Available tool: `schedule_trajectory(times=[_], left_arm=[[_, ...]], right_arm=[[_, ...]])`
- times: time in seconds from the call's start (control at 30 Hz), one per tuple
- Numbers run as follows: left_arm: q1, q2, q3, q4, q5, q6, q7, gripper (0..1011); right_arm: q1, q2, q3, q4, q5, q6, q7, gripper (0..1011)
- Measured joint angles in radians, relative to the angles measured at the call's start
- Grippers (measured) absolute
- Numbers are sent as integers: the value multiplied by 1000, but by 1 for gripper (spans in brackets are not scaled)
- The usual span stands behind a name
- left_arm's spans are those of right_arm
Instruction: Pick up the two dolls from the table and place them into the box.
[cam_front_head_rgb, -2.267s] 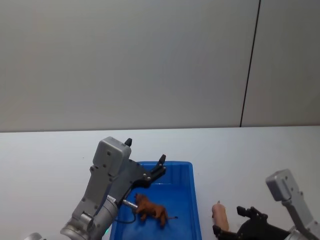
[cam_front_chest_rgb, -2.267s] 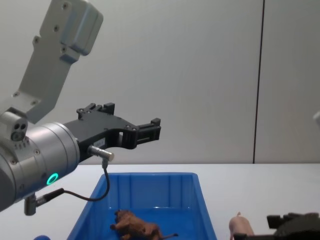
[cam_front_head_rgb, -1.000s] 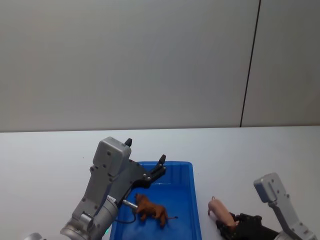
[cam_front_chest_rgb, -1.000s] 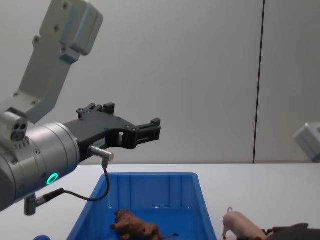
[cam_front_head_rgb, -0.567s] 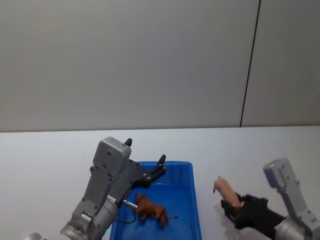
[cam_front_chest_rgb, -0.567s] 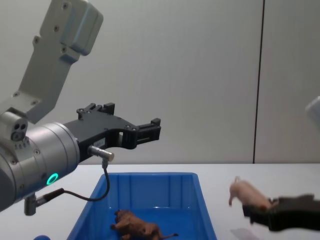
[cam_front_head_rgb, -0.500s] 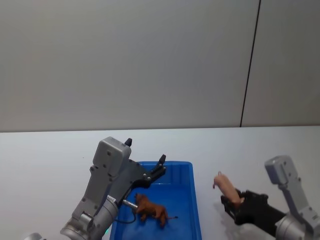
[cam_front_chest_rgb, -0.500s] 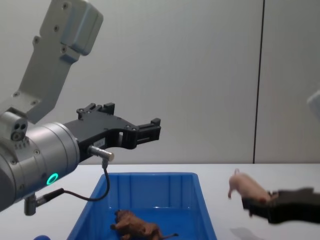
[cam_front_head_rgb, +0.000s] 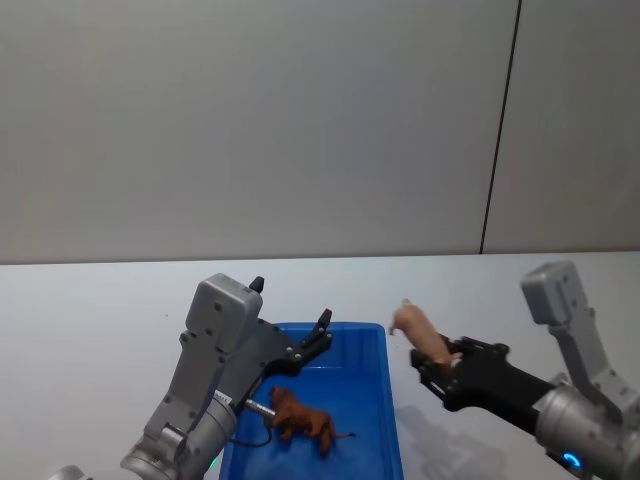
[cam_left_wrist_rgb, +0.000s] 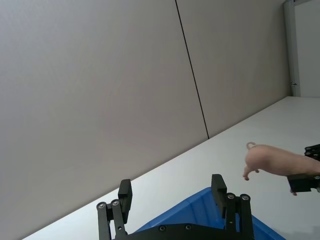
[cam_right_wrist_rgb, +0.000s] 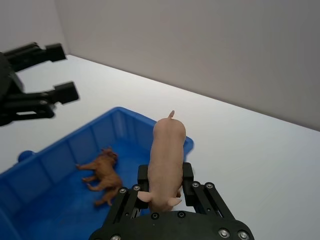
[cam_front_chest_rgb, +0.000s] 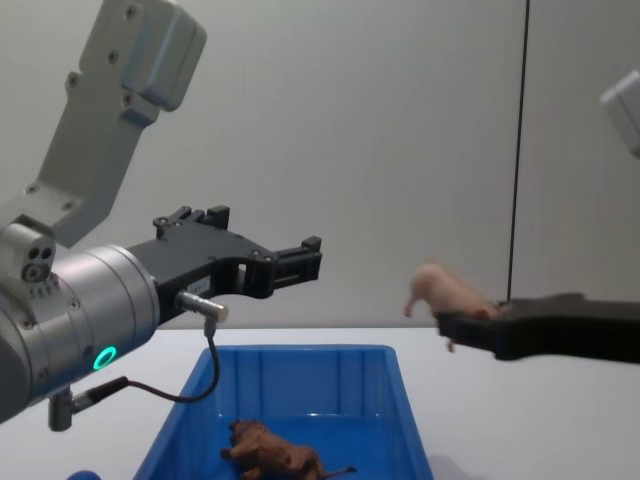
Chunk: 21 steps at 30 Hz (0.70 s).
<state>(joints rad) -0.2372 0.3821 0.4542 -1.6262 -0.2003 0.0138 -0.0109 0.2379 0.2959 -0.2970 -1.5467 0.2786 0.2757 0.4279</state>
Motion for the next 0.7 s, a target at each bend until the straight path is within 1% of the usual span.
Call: schedule_trajectory(times=[0.03, 0.13, 0.23, 0.33, 0.37, 0.43, 0.47, 0.5, 0.57, 0.6, 0.67, 0.7], left_arm=[[0, 0, 0, 0, 0, 0, 0, 1001], [0, 0, 0, 0, 0, 0, 0, 1001], [0, 0, 0, 0, 0, 0, 0, 1001], [0, 0, 0, 0, 0, 0, 0, 1001], [0, 0, 0, 0, 0, 0, 0, 1001], [0, 0, 0, 0, 0, 0, 0, 1001], [0, 0, 0, 0, 0, 0, 0, 1001], [0, 0, 0, 0, 0, 0, 0, 1001], [0, 0, 0, 0, 0, 0, 0, 1001], [0, 0, 0, 0, 0, 0, 0, 1001], [0, 0, 0, 0, 0, 0, 0, 1001], [0, 0, 0, 0, 0, 0, 0, 1001]], right_arm=[[10, -5, -3, 2, 0, 6, 19, 366], [26, -16, -11, 13, -2, 16, 42, 364], [55, -39, -26, 41, -14, 32, 80, 364], [70, -51, -36, 59, -23, 38, 100, 389], [81, -61, -43, 73, -28, 41, 109, 426], [89, -68, -48, 83, -32, 43, 118, 487], [98, -76, -53, 93, -35, 46, 127, 505], [101, -79, -56, 97, -36, 47, 130, 567], [107, -83, -59, 104, -38, 49, 136, 603], [112, -88, -62, 110, -39, 49, 140, 662], [118, -91, -65, 116, -40, 50, 145, 732], [119, -92, -65, 118, -40, 50, 145, 732]])
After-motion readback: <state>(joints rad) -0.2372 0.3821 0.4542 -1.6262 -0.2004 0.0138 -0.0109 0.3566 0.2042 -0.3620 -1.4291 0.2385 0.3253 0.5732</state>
